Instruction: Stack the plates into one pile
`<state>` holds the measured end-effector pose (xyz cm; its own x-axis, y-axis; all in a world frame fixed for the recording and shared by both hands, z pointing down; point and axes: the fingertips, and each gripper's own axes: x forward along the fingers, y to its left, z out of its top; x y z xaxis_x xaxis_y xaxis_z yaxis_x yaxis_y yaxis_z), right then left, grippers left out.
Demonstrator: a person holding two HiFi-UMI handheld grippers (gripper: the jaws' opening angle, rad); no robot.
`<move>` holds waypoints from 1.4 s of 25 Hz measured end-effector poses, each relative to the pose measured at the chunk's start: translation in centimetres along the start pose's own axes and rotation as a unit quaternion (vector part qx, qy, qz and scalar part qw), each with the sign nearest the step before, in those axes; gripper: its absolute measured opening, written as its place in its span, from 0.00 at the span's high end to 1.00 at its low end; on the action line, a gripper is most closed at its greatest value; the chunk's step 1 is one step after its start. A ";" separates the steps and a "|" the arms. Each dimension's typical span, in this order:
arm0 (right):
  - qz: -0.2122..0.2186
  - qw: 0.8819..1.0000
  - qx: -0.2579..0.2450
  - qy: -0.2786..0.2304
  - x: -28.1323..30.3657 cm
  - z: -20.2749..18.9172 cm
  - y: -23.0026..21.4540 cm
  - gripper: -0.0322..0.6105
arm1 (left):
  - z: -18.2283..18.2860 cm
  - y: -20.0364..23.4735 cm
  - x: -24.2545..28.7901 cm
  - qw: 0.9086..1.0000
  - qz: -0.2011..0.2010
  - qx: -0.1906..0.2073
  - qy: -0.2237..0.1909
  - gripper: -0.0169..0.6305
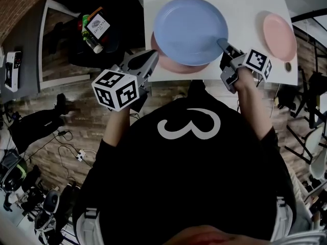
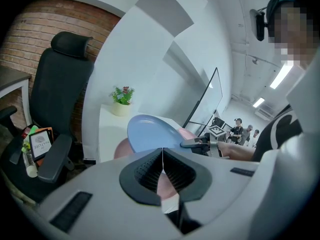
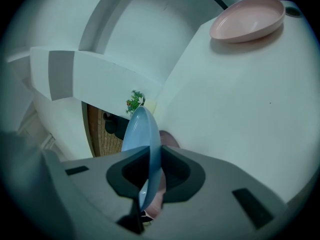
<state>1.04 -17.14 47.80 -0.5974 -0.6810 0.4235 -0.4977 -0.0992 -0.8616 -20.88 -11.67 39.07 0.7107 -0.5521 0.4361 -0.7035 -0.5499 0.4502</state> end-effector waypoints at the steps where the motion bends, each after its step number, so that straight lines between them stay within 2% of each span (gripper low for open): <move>1: -0.001 1.000 0.002 0.001 -0.2 -0.4 -0.2 0.86 | -0.2 -0.2 -0.2 1.000 0.000 0.000 0.000 0.95; 17: -0.034 0.999 -0.004 0.022 0.5 -5.4 -2.0 0.85 | -3.4 0.6 -3.1 1.000 0.005 -0.014 0.006 0.95; 25: -0.053 0.998 -0.006 0.021 0.3 -5.6 -2.3 0.83 | -4.3 1.1 -4.3 1.000 0.008 -0.027 0.004 0.95; 30: -0.059 0.997 -0.038 0.027 0.2 -6.0 -1.6 0.81 | -4.8 1.1 -5.1 0.999 0.005 -0.032 -0.001 0.95; 35: -0.059 0.997 -0.047 0.034 0.1 -6.9 -1.3 0.77 | -5.3 0.9 -5.6 1.000 0.002 -0.030 -0.006 0.95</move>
<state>-2.68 -12.09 50.91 -0.5710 -0.6180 0.5404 -0.6215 -0.1047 -0.7764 -25.39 -5.75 41.16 0.7081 -0.5611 0.4287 -0.7036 -0.5100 0.4948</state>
